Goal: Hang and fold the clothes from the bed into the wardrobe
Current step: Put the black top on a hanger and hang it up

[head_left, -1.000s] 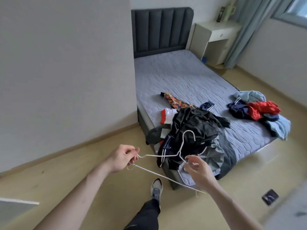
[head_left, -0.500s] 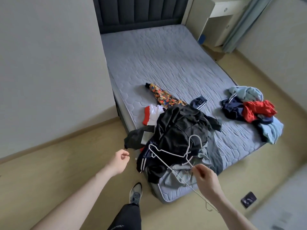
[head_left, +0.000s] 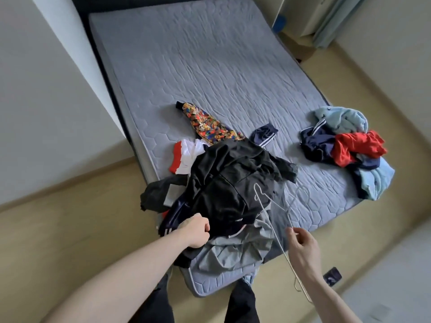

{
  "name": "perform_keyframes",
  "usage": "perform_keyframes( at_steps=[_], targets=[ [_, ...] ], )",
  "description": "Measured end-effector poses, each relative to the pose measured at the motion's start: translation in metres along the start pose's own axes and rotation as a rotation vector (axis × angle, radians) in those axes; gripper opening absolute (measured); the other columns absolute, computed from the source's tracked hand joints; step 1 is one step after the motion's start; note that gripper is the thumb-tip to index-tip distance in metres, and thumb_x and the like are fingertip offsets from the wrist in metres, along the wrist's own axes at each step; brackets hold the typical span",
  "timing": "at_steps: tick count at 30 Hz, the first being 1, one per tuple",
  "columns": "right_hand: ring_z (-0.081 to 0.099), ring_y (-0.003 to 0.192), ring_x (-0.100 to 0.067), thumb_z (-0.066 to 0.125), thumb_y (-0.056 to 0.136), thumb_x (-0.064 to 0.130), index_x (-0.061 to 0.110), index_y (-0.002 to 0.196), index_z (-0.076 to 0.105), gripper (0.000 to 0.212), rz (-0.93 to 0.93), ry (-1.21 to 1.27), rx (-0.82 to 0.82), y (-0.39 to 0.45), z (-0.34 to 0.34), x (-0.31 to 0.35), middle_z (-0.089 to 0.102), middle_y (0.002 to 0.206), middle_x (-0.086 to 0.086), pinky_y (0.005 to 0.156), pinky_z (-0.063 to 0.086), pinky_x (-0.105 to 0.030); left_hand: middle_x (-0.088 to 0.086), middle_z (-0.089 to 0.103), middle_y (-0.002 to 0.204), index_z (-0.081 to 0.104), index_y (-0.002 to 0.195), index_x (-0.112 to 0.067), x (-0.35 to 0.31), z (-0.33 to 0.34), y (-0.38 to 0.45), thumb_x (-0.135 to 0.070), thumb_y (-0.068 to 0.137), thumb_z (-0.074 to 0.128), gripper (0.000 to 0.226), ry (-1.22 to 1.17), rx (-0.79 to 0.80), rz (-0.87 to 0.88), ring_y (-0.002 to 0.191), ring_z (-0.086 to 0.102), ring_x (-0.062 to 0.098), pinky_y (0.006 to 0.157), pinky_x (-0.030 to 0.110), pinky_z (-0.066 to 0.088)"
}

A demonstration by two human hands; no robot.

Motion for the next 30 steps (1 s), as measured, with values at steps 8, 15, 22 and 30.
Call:
perform_keyframes(
  at_steps=[8,15,22,30],
  targets=[
    [0.050,0.057,-0.004,0.059,0.102,0.029,0.021,0.081,0.065,0.023,-0.084,0.043,0.218,0.113,0.016,-0.034,0.061,0.064,0.008,0.060,0.043,-0.031,-0.007,0.030,0.151,0.062,0.125,-0.034,-0.066,0.064,0.103,-0.031,0.095,0.057,0.031,-0.074,-0.015,-0.119,0.127,0.048,0.022,0.101,0.037,0.046],
    [0.044,0.054,-0.005,0.059,0.101,0.030,0.019,0.081,0.064,0.024,-0.085,0.071,0.306,0.204,0.024,-0.094,0.054,0.060,0.010,0.055,0.039,-0.023,0.004,-0.009,0.171,0.064,0.134,-0.037,-0.112,0.148,0.212,-0.032,0.099,0.054,0.036,-0.012,-0.007,-0.181,0.155,0.008,0.030,0.122,0.042,0.023],
    [0.043,0.055,-0.010,0.059,0.101,0.034,0.019,0.078,0.062,0.027,-0.060,0.050,0.342,0.254,0.025,-0.136,0.049,0.057,0.010,0.059,0.039,-0.031,-0.006,0.053,0.146,0.064,0.127,-0.022,-0.113,0.149,0.251,-0.035,0.100,0.058,0.031,-0.203,-0.260,-0.272,0.139,0.045,0.013,0.128,0.042,0.008],
    [0.043,0.054,-0.005,0.058,0.102,0.030,0.019,0.079,0.060,0.025,-0.126,0.025,0.384,0.229,0.000,-0.079,0.054,0.060,0.011,0.060,0.040,-0.033,-0.006,0.063,0.105,0.055,0.106,-0.027,-0.104,0.031,0.114,-0.030,0.098,0.065,0.012,-0.709,-0.518,-0.273,0.098,0.059,0.010,0.085,0.027,0.042]
  ],
)
Point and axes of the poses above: each hand's wrist, its own y-axis towards the middle knuckle, its own z-axis out of the palm, x = y × z, the point moved 10 cm from there along y, towards the middle knuckle
